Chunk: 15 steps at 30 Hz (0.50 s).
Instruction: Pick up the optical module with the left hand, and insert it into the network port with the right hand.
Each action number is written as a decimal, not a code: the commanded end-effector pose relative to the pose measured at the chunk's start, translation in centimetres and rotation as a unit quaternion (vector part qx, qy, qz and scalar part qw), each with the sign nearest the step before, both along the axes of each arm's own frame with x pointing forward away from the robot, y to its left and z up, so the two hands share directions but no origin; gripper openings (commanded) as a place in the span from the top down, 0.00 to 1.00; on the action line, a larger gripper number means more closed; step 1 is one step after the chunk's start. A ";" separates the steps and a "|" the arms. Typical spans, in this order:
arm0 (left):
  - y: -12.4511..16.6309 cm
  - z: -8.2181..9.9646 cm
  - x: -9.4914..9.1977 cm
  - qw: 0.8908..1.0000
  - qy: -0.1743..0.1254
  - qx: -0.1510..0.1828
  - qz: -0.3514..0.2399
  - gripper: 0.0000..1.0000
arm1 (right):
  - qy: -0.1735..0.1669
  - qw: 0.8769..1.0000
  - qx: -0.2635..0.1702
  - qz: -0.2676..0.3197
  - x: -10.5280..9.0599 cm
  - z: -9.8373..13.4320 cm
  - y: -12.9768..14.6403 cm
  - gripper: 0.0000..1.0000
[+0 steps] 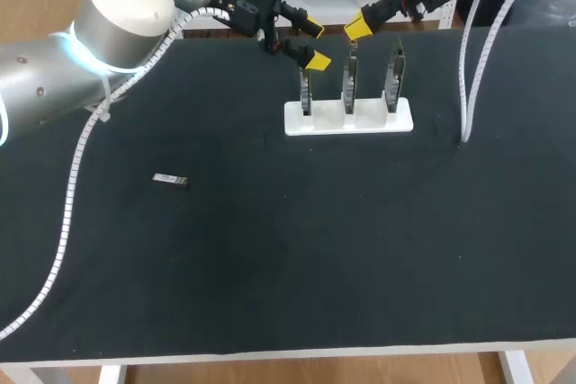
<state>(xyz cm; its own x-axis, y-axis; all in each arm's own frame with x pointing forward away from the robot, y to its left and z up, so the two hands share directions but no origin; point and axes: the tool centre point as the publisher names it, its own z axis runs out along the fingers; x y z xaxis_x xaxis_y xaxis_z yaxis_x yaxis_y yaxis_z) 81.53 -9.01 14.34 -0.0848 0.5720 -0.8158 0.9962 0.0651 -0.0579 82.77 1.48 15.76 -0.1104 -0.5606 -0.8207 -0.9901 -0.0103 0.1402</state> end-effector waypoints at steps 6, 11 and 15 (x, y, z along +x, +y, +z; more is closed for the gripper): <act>-0.1 0.0 0.1 1.000 0.001 0.002 0.000 0.00 | 0.005 1.000 -0.003 -0.002 -0.3 -0.4 -0.1 1.00; -0.1 0.0 0.1 1.000 0.001 0.002 0.000 0.00 | 0.008 1.000 -0.004 -0.004 -0.2 -0.6 -0.2 1.00; -0.1 0.0 0.1 1.000 0.001 0.002 0.000 0.00 | 0.011 1.000 -0.005 -0.005 -0.2 -0.8 -0.3 1.00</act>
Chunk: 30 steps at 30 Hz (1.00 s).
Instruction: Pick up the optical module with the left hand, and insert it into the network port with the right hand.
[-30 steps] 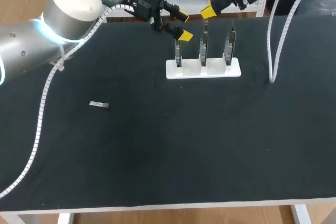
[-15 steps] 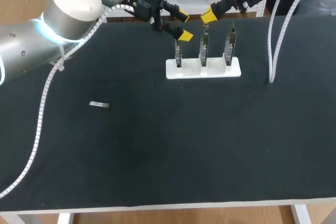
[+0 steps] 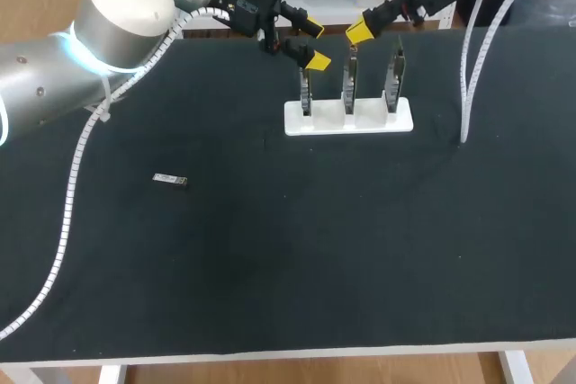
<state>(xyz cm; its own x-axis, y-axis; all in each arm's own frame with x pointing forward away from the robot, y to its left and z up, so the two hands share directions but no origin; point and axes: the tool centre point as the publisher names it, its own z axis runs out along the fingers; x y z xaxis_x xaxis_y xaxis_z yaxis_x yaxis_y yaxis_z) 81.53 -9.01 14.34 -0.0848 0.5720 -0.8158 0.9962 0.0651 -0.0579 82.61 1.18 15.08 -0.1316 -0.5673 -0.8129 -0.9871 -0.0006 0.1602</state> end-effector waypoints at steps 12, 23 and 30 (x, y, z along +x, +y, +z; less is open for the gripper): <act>-0.1 0.0 0.1 1.000 0.001 0.002 0.000 0.00 | 0.008 1.000 -0.001 0.003 -0.1 -0.4 0.0 1.00; -0.1 0.0 0.1 1.000 0.001 0.002 0.000 0.00 | 0.015 1.000 -0.011 0.002 0.0 -0.9 -0.3 1.00; -0.1 0.0 0.1 1.000 0.001 0.002 0.000 0.00 | 0.016 1.000 -0.013 0.003 0.1 -1.0 -0.4 1.00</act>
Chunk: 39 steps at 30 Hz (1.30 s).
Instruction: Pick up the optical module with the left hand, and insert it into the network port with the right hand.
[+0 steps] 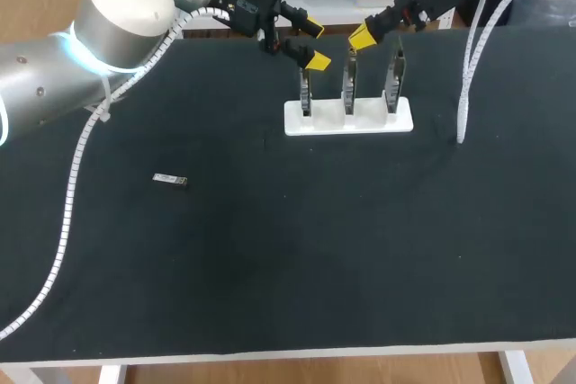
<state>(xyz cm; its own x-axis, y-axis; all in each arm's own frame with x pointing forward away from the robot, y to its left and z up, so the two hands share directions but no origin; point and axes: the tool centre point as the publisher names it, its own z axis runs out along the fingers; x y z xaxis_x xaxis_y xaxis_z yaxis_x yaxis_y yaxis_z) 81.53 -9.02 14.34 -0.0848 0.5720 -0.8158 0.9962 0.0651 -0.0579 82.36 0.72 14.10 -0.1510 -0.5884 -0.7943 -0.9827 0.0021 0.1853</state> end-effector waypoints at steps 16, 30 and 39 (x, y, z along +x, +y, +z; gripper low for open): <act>-0.1 0.0 0.1 1.000 0.001 0.002 0.000 0.00 | -0.019 1.000 0.011 -0.004 0.5 1.6 -0.2 1.00; -0.1 0.0 0.1 1.000 0.001 0.002 0.000 0.00 | -0.018 1.000 0.012 0.003 0.7 1.3 0.5 1.00; -0.1 0.0 0.1 1.000 0.001 0.002 0.000 0.00 | -0.011 1.000 0.011 0.009 0.9 0.9 0.9 1.00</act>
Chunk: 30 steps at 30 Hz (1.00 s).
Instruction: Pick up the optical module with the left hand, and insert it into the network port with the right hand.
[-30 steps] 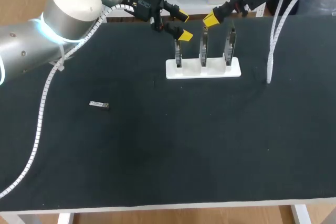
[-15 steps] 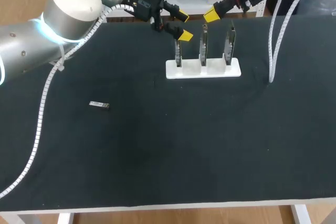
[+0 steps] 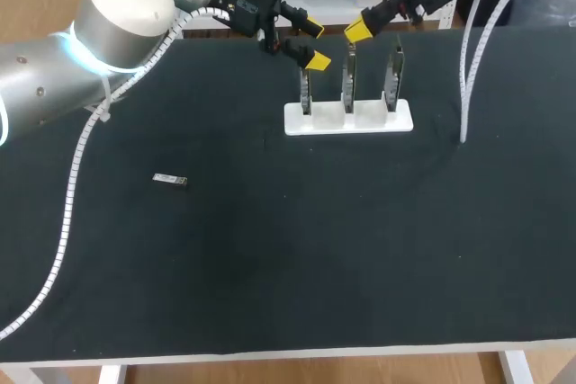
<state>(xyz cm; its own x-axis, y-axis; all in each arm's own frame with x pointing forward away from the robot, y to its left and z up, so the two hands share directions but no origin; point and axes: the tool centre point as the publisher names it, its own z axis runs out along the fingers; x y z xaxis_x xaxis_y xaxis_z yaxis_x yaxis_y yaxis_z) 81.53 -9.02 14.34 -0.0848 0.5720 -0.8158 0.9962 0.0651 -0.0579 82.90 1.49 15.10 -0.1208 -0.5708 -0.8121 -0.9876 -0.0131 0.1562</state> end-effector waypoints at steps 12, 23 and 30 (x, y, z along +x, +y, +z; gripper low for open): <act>-0.1 0.0 0.1 1.000 0.001 0.002 0.000 0.00 | 0.010 1.000 -0.004 0.004 0.6 -0.5 0.2 1.00; -0.1 0.0 0.1 1.000 0.001 0.002 0.000 0.00 | 0.015 1.000 -0.004 0.002 0.4 -0.8 0.0 1.00; -0.1 0.0 0.1 1.000 0.001 0.002 0.000 0.00 | 0.021 1.000 -0.007 0.000 0.1 -1.2 -0.3 1.00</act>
